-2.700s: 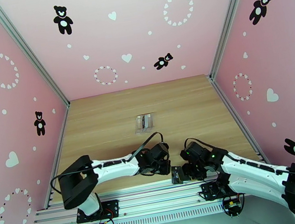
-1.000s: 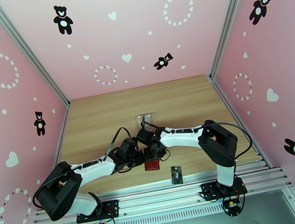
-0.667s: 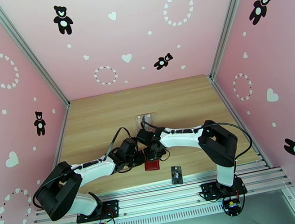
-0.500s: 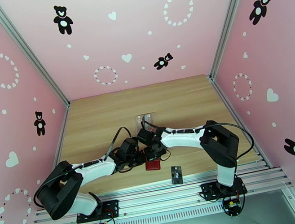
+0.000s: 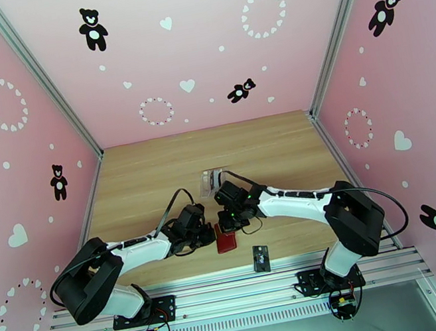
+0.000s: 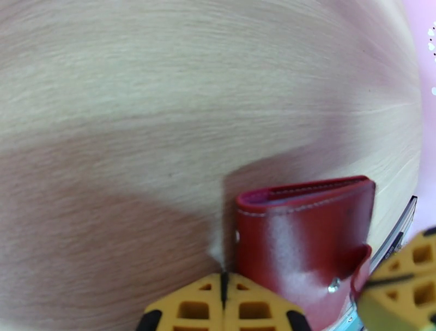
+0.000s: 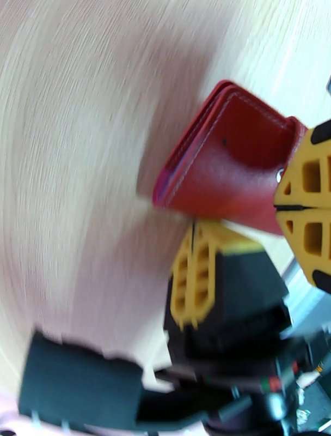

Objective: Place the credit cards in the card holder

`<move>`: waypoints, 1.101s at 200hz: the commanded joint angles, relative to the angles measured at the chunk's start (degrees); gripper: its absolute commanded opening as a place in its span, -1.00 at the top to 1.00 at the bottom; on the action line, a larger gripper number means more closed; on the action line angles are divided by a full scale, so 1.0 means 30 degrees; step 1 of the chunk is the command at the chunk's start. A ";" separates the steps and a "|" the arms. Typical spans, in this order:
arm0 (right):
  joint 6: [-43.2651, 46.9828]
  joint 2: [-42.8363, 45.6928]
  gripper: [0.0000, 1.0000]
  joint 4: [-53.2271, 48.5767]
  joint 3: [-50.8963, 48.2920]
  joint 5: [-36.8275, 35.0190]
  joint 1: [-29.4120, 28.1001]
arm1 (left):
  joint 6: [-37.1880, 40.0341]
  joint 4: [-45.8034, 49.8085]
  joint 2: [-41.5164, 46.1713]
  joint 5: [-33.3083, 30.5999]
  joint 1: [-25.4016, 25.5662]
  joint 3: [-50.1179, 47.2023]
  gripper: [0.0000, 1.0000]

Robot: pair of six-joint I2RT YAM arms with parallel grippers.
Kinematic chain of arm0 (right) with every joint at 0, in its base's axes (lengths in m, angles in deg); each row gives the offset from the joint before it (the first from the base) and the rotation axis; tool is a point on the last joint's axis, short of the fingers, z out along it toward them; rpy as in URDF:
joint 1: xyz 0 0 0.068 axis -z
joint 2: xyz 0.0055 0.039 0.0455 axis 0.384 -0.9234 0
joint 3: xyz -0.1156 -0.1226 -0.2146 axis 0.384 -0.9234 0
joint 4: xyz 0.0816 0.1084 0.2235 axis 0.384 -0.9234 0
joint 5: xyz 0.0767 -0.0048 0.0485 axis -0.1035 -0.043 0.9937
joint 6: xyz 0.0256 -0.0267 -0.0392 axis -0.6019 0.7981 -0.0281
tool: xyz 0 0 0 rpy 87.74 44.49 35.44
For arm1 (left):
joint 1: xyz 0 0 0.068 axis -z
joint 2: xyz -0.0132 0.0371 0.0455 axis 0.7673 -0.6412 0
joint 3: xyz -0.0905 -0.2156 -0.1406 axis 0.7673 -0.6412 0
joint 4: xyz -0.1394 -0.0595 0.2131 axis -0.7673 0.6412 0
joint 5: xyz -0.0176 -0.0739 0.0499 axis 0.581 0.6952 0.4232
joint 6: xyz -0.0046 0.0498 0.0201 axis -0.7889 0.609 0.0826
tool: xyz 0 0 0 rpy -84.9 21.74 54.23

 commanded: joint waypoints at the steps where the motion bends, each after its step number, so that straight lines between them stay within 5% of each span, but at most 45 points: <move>1: 0.0260 0.0719 1.00 0.0351 -0.0183 0.0410 0.0000 | 0.0019 0.1336 0.0833 -0.0196 0.0084 -0.0475 1.00; 85: 0.0891 0.2794 1.00 0.0365 -0.0115 0.1137 0.0635 | 0.0473 0.5357 0.5469 -0.1551 0.0041 0.0131 0.92; 118: 0.0026 0.4715 1.00 0.0049 0.0543 0.1113 0.0646 | 0.0065 0.7799 0.8468 -0.4155 -0.0247 0.0227 0.94; 135: -0.1908 0.3964 1.00 0.3941 0.0145 0.3420 -0.0054 | -0.0295 0.8613 1.0549 -0.5214 -0.0888 -0.0258 0.87; 161: -0.0782 0.1835 1.00 0.2247 0.2368 0.1610 -0.1653 | -0.0117 0.9432 1.2140 -0.4309 -0.2119 -0.0526 0.83; 220: -0.2328 0.1076 1.00 0.4085 0.2400 0.1580 -0.1657 | -0.0266 0.9674 1.2990 -0.4139 -0.2235 -0.0920 0.84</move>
